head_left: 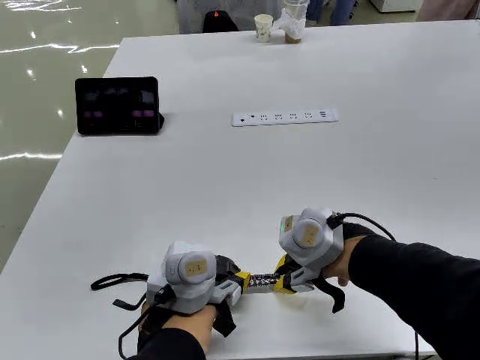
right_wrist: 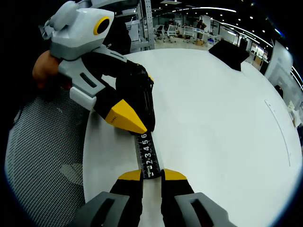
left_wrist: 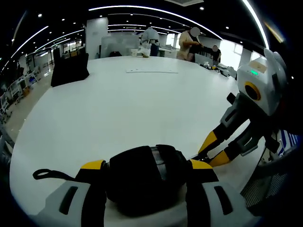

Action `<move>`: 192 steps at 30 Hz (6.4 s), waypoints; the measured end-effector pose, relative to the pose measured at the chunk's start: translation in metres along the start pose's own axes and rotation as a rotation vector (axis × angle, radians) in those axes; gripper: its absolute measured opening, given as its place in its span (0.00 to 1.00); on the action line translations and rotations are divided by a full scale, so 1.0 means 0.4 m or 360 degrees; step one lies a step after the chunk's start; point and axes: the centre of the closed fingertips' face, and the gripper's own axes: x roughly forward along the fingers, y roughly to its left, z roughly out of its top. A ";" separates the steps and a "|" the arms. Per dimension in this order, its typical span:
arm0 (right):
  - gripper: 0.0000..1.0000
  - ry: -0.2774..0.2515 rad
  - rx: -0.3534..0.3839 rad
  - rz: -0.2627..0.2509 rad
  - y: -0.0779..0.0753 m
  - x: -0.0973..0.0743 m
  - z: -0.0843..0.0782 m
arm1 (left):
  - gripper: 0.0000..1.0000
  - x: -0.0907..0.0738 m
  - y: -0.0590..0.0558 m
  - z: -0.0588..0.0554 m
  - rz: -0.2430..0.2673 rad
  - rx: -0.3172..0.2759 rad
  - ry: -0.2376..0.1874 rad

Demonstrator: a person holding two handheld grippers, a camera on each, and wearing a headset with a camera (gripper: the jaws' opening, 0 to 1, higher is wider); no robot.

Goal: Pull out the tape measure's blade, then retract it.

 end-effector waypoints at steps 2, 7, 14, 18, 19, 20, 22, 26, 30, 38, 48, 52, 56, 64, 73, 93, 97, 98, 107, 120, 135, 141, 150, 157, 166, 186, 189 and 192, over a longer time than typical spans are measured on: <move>0.11 0.0002 -0.0005 0.0001 0.000 0.000 0.001 | 0.63 0.000 0.000 0.000 -0.0001 0.0004 0.0001; 0.11 0.0019 -0.0013 0.0004 0.004 0.006 0.010 | 0.63 0.001 0.000 0.001 -0.0008 0.0011 0.0001; 0.11 0.0031 -0.0020 -0.0001 0.007 0.017 0.022 | 0.63 0.001 -0.001 0.001 -0.0004 0.0015 -0.0005; 0.11 0.0015 -0.0001 0.0005 0.010 0.021 0.030 | 0.63 0.002 0.000 0.000 -0.0004 0.0013 -0.0004; 0.11 0.0013 -0.0004 0.0003 0.010 0.022 0.032 | 0.63 0.002 0.000 0.000 -0.0004 0.0013 -0.0004; 0.11 0.0013 -0.0006 0.0001 0.011 0.023 0.033 | 0.63 0.002 0.000 0.000 -0.0004 0.0014 -0.0004; 0.11 0.0011 -0.0008 -0.0001 0.010 0.026 0.034 | 0.63 0.002 0.000 0.000 -0.0006 0.0020 -0.0003; 0.11 0.0011 -0.0010 -0.0003 0.011 0.029 0.039 | 0.63 0.003 0.000 0.000 -0.0006 0.0024 -0.0003; 0.11 0.0003 -0.0009 -0.0003 0.010 0.034 0.043 | 0.63 0.002 0.000 0.000 -0.0008 0.0012 -0.0008; 0.11 -0.0019 -0.0011 -0.0006 0.011 0.043 0.056 | 0.63 0.001 0.000 0.000 -0.0009 0.0006 -0.0012; 0.11 -0.0074 -0.0011 -0.0013 0.017 0.053 0.076 | 0.63 0.000 0.000 0.000 -0.0009 0.0008 -0.0010; 0.11 -0.0077 -0.0012 -0.0015 0.017 0.056 0.081 | 0.63 0.001 0.001 0.000 -0.0009 0.0007 -0.0010; 0.12 -0.0084 -0.0022 -0.0009 0.019 0.059 0.085 | 0.63 0.000 0.001 0.000 -0.0010 0.0005 -0.0008; 0.12 -0.0109 -0.0007 0.0005 0.023 0.063 0.094 | 0.63 0.001 0.001 0.000 -0.0010 -0.0001 -0.0007; 0.12 -0.0119 -0.0033 0.0025 0.022 0.071 0.104 | 0.63 0.002 0.002 0.000 -0.0011 -0.0005 -0.0004; 0.13 -0.0148 -0.0077 -0.0023 0.027 0.075 0.111 | 0.65 0.003 0.000 0.005 -0.0012 0.0021 -0.0013; 0.13 -0.0151 -0.0076 -0.0053 0.025 0.076 0.111 | 0.65 0.003 0.000 0.004 -0.0013 0.0016 0.0025; 0.13 -0.0152 -0.0072 -0.0062 0.025 0.077 0.111 | 0.65 0.003 0.001 0.004 -0.0016 0.0010 0.0039; 0.15 -0.0175 0.0025 -0.0100 0.026 0.070 0.106 | 0.70 0.010 -0.014 0.000 -0.0160 -0.0163 0.0103; 0.22 -0.0248 0.0108 -0.0156 0.032 0.018 0.092 | 0.80 -0.008 -0.011 0.026 -0.0344 -0.0140 0.0126; 0.30 -0.0283 0.0283 -0.0256 0.027 -0.088 -0.017 | 0.95 -0.077 0.058 -0.004 -0.0528 0.0070 0.0135; 0.32 -0.0304 0.0336 -0.0296 0.021 -0.126 -0.059 | 0.99 -0.105 0.108 0.043 -0.0568 0.0214 -0.0019; 0.37 -0.0306 0.0410 -0.0330 0.016 -0.182 -0.145 | 0.99 -0.146 0.183 0.064 -0.0544 0.0167 -0.0050; 0.42 -0.0297 0.0466 -0.0384 -0.003 -0.234 -0.210 | 0.99 -0.176 0.208 0.030 -0.0573 0.0187 0.0017; 0.49 -0.0283 0.0525 -0.0456 -0.008 -0.288 -0.295 | 0.99 -0.212 0.270 -0.024 -0.0567 0.0294 0.0101; 0.79 -0.0318 0.0659 -0.0547 0.034 -0.375 -0.389 | 0.99 -0.241 0.283 -0.033 -0.0652 0.0345 0.0184; 0.82 -0.0332 0.0685 -0.0564 0.038 -0.389 -0.402 | 0.99 -0.241 0.295 -0.035 -0.0631 0.0351 0.0187; 0.86 -0.0330 0.0713 -0.0569 0.043 -0.395 -0.414 | 0.99 -0.241 0.310 -0.036 -0.0601 0.0364 0.0189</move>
